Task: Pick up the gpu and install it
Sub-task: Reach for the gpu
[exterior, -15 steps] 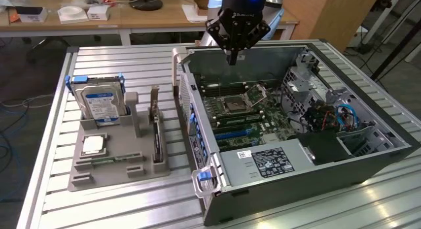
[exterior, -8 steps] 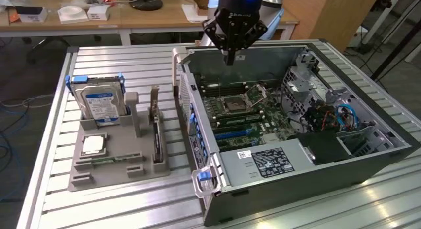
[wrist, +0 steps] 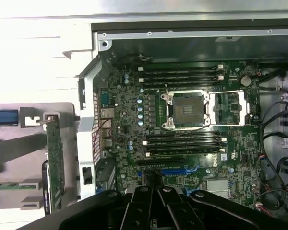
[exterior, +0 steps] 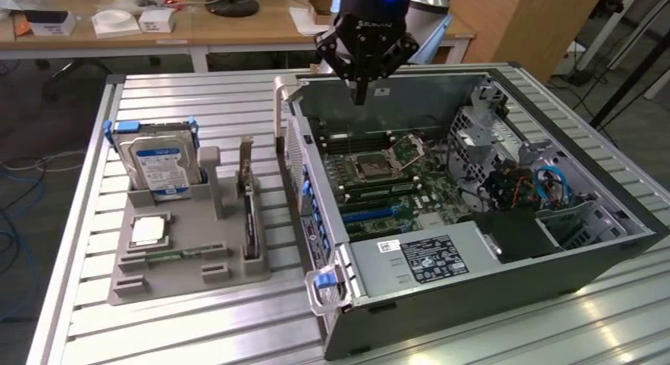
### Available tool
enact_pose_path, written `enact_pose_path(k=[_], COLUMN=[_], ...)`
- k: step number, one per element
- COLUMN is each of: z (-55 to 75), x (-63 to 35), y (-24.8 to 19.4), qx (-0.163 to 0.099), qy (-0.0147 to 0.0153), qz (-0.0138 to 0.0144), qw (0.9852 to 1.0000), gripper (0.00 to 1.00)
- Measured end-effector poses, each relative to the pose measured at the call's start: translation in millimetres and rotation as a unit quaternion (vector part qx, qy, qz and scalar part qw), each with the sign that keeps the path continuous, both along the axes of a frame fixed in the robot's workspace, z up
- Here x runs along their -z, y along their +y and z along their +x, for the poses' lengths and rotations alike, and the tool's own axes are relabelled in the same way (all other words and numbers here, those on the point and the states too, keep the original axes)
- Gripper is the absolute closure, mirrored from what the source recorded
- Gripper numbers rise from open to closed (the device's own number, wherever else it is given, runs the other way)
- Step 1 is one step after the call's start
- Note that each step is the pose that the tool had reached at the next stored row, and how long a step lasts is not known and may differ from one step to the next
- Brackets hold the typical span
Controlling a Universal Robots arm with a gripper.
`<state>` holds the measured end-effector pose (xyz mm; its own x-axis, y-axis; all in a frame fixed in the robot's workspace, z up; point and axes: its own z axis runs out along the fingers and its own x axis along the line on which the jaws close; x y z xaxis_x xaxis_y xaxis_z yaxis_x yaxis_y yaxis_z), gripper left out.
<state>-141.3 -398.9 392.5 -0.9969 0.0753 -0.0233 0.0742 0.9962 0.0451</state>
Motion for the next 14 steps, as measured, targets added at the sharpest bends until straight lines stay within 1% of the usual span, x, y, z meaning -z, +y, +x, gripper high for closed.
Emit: enact_pose_path(k=[7, 14], z=[-9.1, -22.5], x=[0.3, 0.7], y=[0.0, 0.0], qx=[0.000, 0.000], qy=[0.0000, 0.0000], qz=[0.0000, 0.0000], qw=[1.0000, 1.0000], gripper=[0.89, 0.89])
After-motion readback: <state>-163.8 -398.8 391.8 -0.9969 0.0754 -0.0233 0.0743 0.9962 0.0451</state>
